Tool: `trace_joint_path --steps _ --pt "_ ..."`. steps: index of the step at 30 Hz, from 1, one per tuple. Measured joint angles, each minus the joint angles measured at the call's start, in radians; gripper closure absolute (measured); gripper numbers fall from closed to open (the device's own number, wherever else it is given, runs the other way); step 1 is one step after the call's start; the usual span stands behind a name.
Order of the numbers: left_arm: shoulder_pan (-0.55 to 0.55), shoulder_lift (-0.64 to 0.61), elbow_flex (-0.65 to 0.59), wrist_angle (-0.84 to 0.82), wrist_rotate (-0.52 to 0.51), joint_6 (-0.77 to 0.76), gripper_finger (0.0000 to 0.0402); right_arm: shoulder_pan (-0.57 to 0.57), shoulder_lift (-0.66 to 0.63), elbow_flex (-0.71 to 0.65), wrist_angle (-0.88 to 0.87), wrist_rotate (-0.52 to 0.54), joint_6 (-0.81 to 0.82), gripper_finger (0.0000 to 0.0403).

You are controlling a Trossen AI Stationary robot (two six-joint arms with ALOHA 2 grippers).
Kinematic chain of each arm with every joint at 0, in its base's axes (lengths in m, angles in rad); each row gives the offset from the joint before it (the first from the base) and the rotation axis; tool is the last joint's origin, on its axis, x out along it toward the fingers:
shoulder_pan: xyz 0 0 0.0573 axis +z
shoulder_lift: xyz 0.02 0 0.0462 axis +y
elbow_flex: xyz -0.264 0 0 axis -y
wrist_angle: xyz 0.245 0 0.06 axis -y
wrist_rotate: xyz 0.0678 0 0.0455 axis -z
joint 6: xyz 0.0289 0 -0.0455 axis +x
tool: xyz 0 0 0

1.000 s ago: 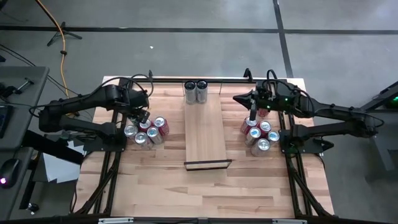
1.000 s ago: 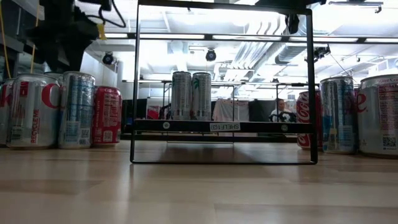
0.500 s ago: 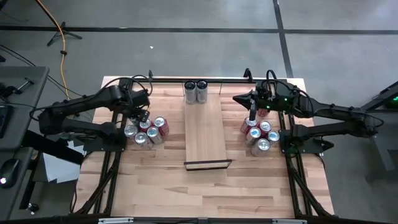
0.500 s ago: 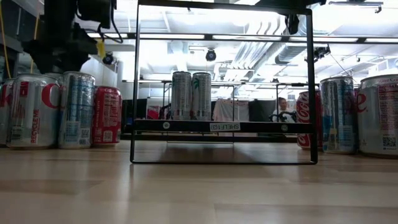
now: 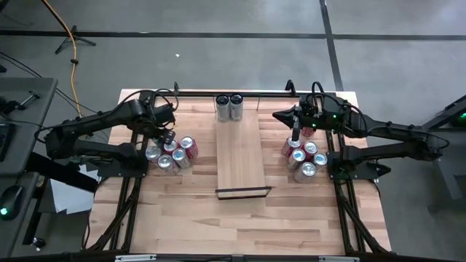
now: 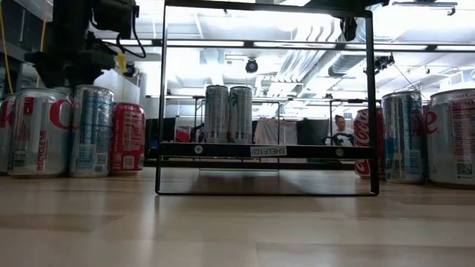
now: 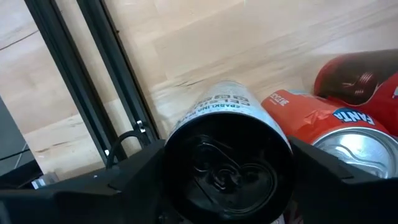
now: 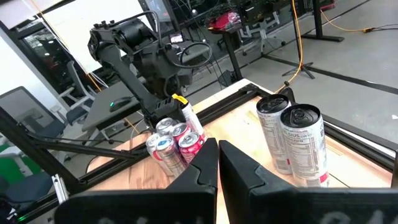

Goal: Place canned beverage on shelf
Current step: Put the white/pink soda can on the shelf aligned with the other white/pink soda cans

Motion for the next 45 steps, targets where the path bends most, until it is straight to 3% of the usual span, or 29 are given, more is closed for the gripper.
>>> trace_joint_path --steps 5,13,19,28,35,40,45 --pt "0.0 -0.002 0.004 0.0 -0.001 0.0 0.023 0.0 0.0 0.0 0.0 0.0 0.0 0.0402" --pt "0.0 -0.013 0.007 -0.003 -0.008 0.009 0.0231 0.0 0.0 0.0 0.0 0.0 0.0 0.0402" --pt "0.0 -0.019 0.079 -0.006 -0.043 0.018 0.0231 0.0 0.0 0.0 0.0 0.0 0.0 0.0402" --pt "0.0 -0.02 0.279 -0.005 -0.092 0.038 0.0231 0.0 0.0 -0.001 -0.004 0.0 0.0 0.0402" --pt "-0.002 0.022 0.488 0.006 -0.068 0.107 0.0231 0.0 0.0 -0.001 -0.004 0.0 0.0 0.0402" --pt "-0.045 0.119 0.626 0.084 0.053 0.19 0.0231 0.0 0.0 -0.001 -0.004 -0.001 0.026 0.0402" --pt "-0.142 0.3 0.773 0.123 0.114 0.287 0.0231 0.0 0.0 -0.001 -0.004 0.0 0.038 0.0402"
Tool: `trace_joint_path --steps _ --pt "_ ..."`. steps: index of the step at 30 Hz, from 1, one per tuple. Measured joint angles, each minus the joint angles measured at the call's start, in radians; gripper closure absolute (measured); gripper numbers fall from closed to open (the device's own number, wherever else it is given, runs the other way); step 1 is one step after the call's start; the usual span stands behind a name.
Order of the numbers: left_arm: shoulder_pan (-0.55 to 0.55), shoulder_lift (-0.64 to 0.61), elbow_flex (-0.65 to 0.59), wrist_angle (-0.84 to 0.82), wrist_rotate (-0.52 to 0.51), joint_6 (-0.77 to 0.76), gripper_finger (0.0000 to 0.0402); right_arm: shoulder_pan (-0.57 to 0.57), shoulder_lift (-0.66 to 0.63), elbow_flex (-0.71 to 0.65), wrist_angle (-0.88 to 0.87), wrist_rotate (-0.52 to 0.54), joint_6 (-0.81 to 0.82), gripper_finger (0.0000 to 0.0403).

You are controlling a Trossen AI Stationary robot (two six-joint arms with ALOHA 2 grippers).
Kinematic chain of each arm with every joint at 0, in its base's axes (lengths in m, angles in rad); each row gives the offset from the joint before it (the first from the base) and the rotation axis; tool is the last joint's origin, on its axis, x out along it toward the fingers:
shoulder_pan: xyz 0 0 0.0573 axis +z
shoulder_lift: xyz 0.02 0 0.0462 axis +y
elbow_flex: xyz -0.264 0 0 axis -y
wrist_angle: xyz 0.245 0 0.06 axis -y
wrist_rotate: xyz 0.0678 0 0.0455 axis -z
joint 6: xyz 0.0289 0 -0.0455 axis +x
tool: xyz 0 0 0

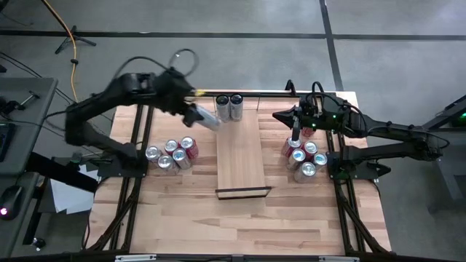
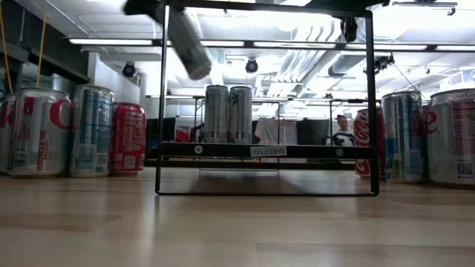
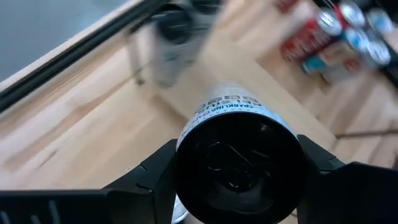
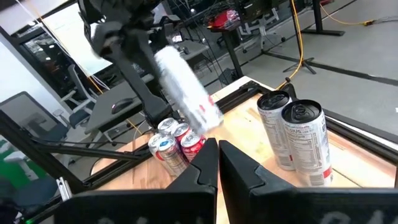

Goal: Place canned beverage on shelf
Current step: Put the white/pink soda can on the shelf aligned with the other white/pink soda cans

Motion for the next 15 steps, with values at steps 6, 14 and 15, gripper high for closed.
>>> trace_joint_path --steps 6,14,15 --pt "-0.085 0.243 0.184 -0.045 0.033 0.157 0.0231 0.0 0.0 0.0 0.0 0.0 0.018 0.0402" --pt "-0.122 0.468 0.327 -0.163 0.007 0.273 0.0227 0.0 0.0 0.0 -0.027 0.0 0.044 0.0402" --pt "-0.124 0.484 0.327 -0.168 -0.003 0.282 0.0225 0.0 0.0 0.0 -0.034 0.0 0.044 0.0402"
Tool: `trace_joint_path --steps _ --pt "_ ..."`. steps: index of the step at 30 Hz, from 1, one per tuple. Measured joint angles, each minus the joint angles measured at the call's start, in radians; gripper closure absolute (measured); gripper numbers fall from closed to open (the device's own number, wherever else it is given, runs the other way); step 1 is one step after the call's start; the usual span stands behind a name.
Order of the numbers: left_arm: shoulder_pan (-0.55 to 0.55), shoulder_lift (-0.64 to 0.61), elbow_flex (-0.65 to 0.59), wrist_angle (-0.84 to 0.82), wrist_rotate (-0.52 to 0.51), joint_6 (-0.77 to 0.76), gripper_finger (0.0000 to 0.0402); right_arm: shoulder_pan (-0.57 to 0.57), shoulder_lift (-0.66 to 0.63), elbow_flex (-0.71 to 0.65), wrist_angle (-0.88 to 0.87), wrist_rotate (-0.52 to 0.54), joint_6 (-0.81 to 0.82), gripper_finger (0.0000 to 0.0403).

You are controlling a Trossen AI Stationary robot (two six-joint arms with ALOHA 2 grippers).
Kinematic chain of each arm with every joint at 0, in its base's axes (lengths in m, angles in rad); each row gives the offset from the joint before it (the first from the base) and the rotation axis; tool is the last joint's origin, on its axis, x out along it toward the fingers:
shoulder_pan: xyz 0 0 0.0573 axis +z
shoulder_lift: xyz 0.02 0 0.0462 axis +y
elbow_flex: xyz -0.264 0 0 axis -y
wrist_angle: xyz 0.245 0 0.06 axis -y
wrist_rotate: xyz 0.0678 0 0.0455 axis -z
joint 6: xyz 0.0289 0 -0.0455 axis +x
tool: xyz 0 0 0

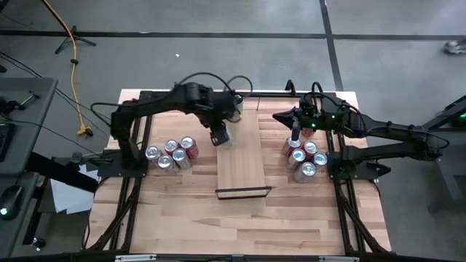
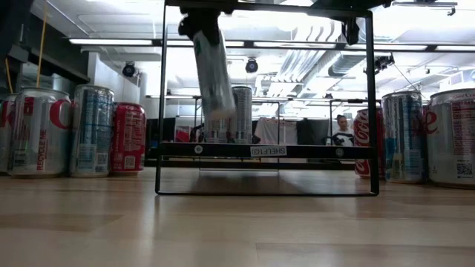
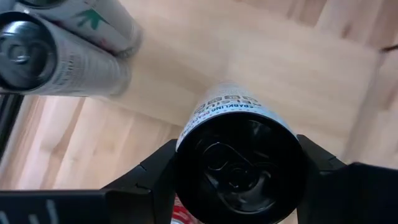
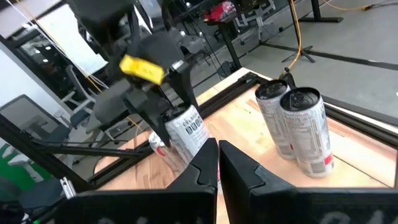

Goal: Place canned beverage on shelf
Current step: Put the white/pink soda can on the shelf aligned with the other white/pink soda cans

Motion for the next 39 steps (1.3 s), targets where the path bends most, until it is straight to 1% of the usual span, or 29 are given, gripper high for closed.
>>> trace_joint_path --steps 8,16,23,27,36,39 --pt "-0.004 0.096 0.0 -0.008 -0.017 0.043 0.0223 0.0 0.0 0.0 -0.022 0.0 0.0 0.0402" --pt "-0.003 0.141 0.0 0.003 -0.021 0.061 0.0213 0.0 0.0 0.0 -0.026 0.0 -0.001 0.0402" --pt "-0.004 0.145 0.0 0.013 -0.022 0.061 0.0206 0.0 0.0 0.0 -0.026 0.0 -0.001 0.0402" --pt "-0.004 0.146 0.0 0.017 -0.021 0.066 0.0191 0.0 0.0 0.0 -0.026 0.0 -0.001 0.0402" --pt "-0.004 0.146 0.0 0.042 -0.017 0.079 0.0135 0.0 0.0 0.0 -0.026 0.0 -0.001 0.0402" --pt "-0.004 0.136 0.0 0.045 -0.009 0.095 0.0122 0.0 0.0 0.0 -0.026 0.0 -0.002 0.0402"
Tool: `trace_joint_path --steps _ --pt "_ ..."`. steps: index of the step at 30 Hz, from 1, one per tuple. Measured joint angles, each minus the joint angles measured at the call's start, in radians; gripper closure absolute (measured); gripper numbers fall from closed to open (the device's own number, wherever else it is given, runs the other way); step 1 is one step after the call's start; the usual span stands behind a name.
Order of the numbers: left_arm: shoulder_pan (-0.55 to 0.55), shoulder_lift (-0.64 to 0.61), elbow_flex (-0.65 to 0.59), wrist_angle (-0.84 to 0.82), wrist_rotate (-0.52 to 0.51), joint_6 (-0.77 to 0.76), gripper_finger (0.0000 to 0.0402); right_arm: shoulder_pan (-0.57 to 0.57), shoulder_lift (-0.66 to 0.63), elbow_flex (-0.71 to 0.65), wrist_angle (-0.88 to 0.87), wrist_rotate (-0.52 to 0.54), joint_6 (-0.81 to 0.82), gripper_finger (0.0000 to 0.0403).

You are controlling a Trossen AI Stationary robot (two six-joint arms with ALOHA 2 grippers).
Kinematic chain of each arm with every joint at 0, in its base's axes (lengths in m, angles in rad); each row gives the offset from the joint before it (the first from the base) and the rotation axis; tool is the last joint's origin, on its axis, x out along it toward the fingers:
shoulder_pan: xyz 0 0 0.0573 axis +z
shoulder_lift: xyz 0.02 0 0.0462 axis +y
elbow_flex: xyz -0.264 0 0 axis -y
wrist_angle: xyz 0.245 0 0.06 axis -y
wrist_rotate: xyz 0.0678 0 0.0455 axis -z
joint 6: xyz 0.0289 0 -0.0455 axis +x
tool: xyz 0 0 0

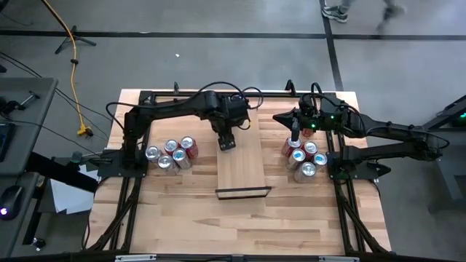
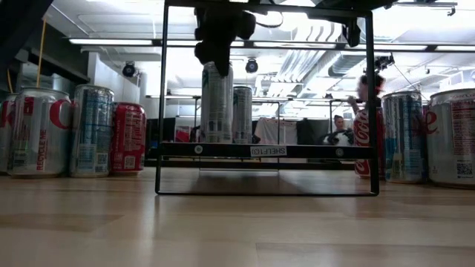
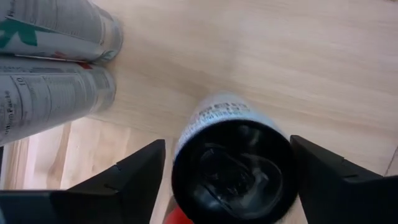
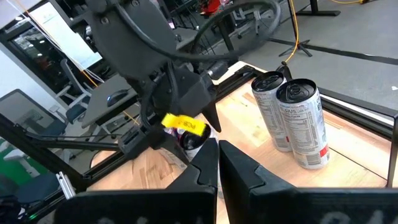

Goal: Place canned beverage on shelf
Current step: Put the white/pink soda can on the shelf aligned with the other white/pink soda cans

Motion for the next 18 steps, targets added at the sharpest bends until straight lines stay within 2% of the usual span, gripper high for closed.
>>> trace_joint_path --steps 8,13,16,18 --pt "0.014 -0.065 0.0 0.0 0.001 0.001 0.0115 0.0 0.0 0.0 0.0 0.0 -0.001 0.0402" --pt "0.032 -0.157 0.0 -0.005 -0.005 -0.08 0.0116 0.0 0.0 0.0 0.0 0.0 -0.002 0.0402" --pt "0.027 -0.241 0.0 0.007 -0.019 -0.118 0.0128 0.0 0.0 0.0 0.0 0.0 -0.002 0.0402" --pt "0.007 -0.294 0.0 0.015 -0.076 -0.153 0.0147 0.0 0.0 0.0 0.0 0.0 -0.002 0.0402"
